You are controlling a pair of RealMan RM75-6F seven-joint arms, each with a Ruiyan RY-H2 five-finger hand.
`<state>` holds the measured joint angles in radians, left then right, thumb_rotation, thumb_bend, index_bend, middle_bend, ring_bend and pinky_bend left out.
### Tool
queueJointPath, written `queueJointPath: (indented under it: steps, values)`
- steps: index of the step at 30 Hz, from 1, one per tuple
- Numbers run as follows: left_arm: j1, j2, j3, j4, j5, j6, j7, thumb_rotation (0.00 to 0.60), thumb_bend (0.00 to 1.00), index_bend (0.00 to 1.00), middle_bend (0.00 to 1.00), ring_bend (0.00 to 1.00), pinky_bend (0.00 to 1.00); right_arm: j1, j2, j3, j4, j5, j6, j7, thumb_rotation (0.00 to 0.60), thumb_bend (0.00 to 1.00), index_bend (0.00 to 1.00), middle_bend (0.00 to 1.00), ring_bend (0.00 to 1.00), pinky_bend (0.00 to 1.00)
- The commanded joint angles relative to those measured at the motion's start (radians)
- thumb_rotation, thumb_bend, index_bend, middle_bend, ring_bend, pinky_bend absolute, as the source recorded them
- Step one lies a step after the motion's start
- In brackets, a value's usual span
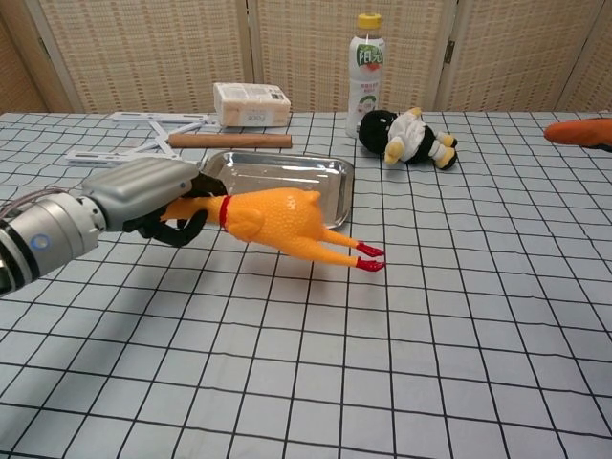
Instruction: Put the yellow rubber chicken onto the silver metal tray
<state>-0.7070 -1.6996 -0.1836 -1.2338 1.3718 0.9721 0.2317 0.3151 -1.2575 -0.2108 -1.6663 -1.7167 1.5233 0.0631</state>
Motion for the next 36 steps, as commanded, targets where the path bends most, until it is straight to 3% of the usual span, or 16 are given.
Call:
queueJointPath:
  steps: [1,8,14,15,18,21,23,25,29,36]
  values:
    - [-0.103,-0.121,-0.059,0.192,-0.021,-0.070,-0.080,0.600,0.77,0.80,0.73,0.55,0.66,-0.015,0.012,0.014,0.034,0.028,-0.020,0.022,0.600,0.10,0.00,0.00,0.00,0.00]
    - [-0.203,-0.216,-0.106,0.419,-0.008,-0.088,-0.252,0.600,0.77,0.80,0.73,0.55,0.67,-0.015,0.018,0.050,0.085,0.090,-0.096,0.055,0.600,0.10,0.00,0.00,0.00,0.00]
    - [-0.260,-0.289,-0.105,0.627,-0.009,-0.134,-0.371,0.600,0.75,0.76,0.72,0.56,0.67,-0.013,0.017,0.075,0.107,0.104,-0.131,0.085,0.600,0.10,0.00,0.00,0.00,0.00]
    - [-0.267,-0.298,-0.098,0.659,-0.006,-0.148,-0.390,0.600,0.73,0.70,0.70,0.56,0.66,-0.014,0.016,0.077,0.108,0.104,-0.134,0.091,0.600,0.10,0.00,0.00,0.00,0.00]
    - [-0.288,-0.313,-0.077,0.736,0.002,-0.211,-0.478,0.600,0.65,0.41,0.62,0.55,0.66,-0.014,0.022,0.077,0.109,0.104,-0.156,0.114,0.600,0.10,0.00,0.00,0.00,0.00]
    - [-0.299,-0.328,-0.054,0.809,0.027,-0.203,-0.541,0.600,0.60,0.18,0.53,0.50,0.64,-0.007,0.039,0.074,0.099,0.107,-0.189,0.162,0.600,0.10,0.00,0.00,0.00,0.00]
    - [-0.301,-0.330,-0.038,0.830,0.040,-0.202,-0.592,0.600,0.57,0.05,0.41,0.41,0.56,-0.007,0.048,0.079,0.096,0.108,-0.196,0.167,0.600,0.10,0.00,0.00,0.00,0.00]
    - [-0.303,-0.323,-0.020,0.835,0.054,-0.211,-0.632,0.600,0.55,0.00,0.26,0.29,0.45,-0.014,0.045,0.088,0.097,0.111,-0.187,0.130,0.600,0.10,0.00,0.00,0.00,0.00]
    - [-0.306,-0.314,0.000,0.831,0.071,-0.196,-0.662,0.600,0.47,0.00,0.03,0.10,0.31,-0.028,0.050,0.092,0.073,0.110,-0.183,0.096,0.600,0.10,0.00,0.00,0.00,0.00]
    - [-0.304,-0.266,0.016,0.753,0.080,-0.176,-0.665,0.600,0.44,0.00,0.00,0.03,0.24,-0.047,0.070,0.094,0.044,0.107,-0.179,0.078,0.600,0.10,0.00,0.00,0.00,0.00]
